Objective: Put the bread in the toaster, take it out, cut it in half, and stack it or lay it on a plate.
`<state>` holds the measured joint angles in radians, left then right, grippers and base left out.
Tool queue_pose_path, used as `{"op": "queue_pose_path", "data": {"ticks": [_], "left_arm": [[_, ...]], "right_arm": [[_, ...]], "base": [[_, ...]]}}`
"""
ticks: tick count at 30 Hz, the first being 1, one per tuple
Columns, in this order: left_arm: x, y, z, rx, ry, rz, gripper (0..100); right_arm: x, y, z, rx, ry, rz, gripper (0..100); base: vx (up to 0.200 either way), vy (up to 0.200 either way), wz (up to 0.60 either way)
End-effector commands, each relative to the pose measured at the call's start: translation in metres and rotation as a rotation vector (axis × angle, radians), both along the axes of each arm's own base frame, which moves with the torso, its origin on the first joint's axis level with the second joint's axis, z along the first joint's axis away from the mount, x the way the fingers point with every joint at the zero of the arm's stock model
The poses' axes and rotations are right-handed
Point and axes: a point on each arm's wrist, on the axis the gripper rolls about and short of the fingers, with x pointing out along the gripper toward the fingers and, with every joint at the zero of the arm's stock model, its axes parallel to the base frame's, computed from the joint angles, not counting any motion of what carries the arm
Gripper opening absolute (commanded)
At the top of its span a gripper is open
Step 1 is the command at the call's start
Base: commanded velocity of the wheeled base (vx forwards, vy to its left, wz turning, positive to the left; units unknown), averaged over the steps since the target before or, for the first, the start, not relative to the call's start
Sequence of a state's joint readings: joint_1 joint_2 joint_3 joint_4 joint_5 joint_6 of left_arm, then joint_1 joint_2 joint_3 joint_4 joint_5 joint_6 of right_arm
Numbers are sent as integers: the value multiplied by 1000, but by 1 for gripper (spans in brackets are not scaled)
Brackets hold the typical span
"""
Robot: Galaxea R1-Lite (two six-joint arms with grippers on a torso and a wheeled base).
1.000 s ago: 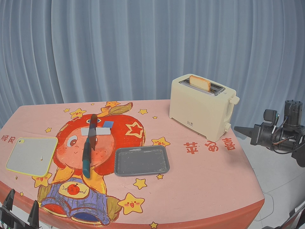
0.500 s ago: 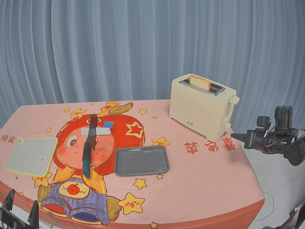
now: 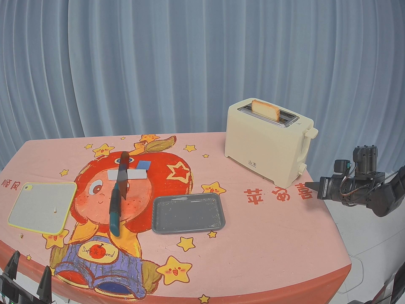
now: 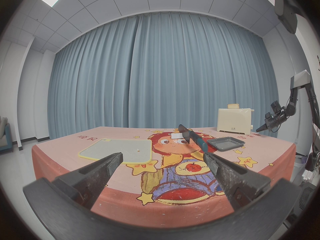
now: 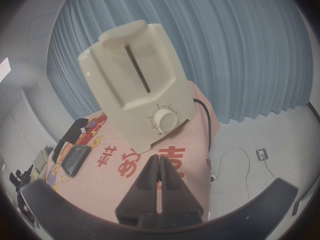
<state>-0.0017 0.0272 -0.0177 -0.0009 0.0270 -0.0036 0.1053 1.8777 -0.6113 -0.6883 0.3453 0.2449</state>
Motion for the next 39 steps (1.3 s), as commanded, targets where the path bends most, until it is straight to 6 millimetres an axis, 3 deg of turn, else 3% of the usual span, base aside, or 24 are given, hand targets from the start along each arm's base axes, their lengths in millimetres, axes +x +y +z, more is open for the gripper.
{"op": "queue_pose_path", "data": {"ticks": [1,15,39], "left_arm": [[1,0,-5,-1,17,1,100],[1,0,-5,2,17,1,100],[1,0,-5,4,19,1,100]], "right_arm": [[11,1,-13,-19,29,-23,0],[19,3,-6,-13,-1,-31,0],[16,6,-1,-15,-15,-27,0]], "base": [[0,0,0],[0,0,0],[0,0,0]]}}
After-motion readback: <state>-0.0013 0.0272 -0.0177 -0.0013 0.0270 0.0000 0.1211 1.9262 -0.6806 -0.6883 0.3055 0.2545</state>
